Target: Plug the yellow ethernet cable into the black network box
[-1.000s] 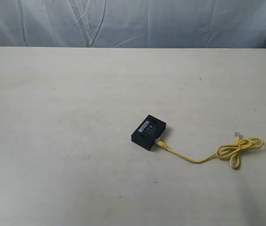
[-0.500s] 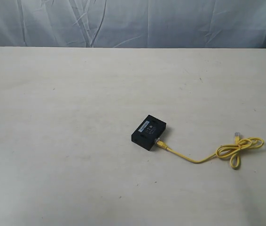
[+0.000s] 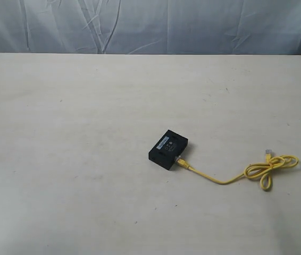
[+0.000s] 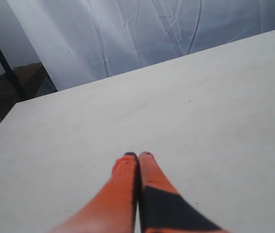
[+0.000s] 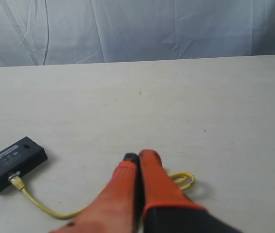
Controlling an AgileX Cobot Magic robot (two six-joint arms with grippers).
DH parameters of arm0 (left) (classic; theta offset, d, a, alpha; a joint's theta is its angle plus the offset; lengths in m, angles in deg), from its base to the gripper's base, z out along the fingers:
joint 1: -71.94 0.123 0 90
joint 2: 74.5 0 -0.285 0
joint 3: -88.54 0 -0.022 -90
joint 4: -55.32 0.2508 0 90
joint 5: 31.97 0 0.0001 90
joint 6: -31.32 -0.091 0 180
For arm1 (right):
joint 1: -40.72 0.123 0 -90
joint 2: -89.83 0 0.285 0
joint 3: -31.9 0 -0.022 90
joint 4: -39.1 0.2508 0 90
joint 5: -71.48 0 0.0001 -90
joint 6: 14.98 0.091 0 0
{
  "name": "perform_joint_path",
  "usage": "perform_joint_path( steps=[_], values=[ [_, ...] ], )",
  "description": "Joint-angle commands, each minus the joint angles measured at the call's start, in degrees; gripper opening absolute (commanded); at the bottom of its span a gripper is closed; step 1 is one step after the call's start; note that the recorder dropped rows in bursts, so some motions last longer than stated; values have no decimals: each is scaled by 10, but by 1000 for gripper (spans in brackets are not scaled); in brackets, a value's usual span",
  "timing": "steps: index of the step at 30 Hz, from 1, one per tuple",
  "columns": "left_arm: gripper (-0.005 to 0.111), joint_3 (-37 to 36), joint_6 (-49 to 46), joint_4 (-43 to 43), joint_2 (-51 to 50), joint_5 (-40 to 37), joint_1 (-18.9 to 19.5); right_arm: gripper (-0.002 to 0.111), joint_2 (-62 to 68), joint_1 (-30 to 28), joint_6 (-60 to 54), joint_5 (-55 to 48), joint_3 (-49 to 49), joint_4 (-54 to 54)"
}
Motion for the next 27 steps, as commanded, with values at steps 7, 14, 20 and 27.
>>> perform_joint_path(
  steps=[7, 14, 20, 27],
  values=[
    [0, -5, 11, -9, 6, 19, 3, 1, -2, -2, 0, 6, 1, 2],
    [0, -5, 146, 4, 6, 23, 3, 1, -2, -2, 0, 8, 1, 4],
    [0, -5, 200, 4, 6, 24, 3, 1, -2, -2, 0, 8, 1, 4],
    [0, -5, 200, 4, 6, 24, 3, 1, -2, -2, 0, 8, 1, 4]
  ],
)
